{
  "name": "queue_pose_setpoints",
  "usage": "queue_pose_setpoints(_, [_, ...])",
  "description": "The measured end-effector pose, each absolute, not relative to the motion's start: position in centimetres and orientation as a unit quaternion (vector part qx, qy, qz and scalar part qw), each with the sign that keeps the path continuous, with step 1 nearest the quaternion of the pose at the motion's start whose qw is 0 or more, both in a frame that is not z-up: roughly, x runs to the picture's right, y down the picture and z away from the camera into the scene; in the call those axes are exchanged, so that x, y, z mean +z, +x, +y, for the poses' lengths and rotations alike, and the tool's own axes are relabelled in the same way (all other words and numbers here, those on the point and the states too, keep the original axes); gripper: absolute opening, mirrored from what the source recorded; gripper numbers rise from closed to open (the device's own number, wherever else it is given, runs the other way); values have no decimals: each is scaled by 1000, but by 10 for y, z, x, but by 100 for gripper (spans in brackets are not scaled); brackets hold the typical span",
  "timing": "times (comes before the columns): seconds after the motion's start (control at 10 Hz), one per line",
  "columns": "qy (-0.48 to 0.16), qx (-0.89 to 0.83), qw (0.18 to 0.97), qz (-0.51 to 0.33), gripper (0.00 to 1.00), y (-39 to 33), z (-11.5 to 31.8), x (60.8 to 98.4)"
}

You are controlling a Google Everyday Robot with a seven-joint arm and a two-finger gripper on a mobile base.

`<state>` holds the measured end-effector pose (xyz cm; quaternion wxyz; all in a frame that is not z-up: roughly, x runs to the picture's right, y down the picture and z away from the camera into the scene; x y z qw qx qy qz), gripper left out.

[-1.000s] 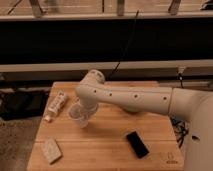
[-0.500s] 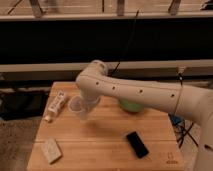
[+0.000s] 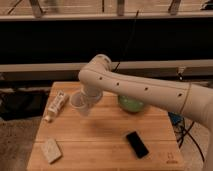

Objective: Pick up the ceramic cup

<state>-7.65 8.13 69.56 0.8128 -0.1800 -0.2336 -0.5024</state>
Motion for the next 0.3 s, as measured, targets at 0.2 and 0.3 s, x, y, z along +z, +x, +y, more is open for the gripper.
queue_pose_setpoints(0.2, [-182, -505, 810, -235, 0, -79, 91, 704])
queue_pose_setpoints(0.3, [-182, -505, 811, -232, 0, -76, 92, 709])
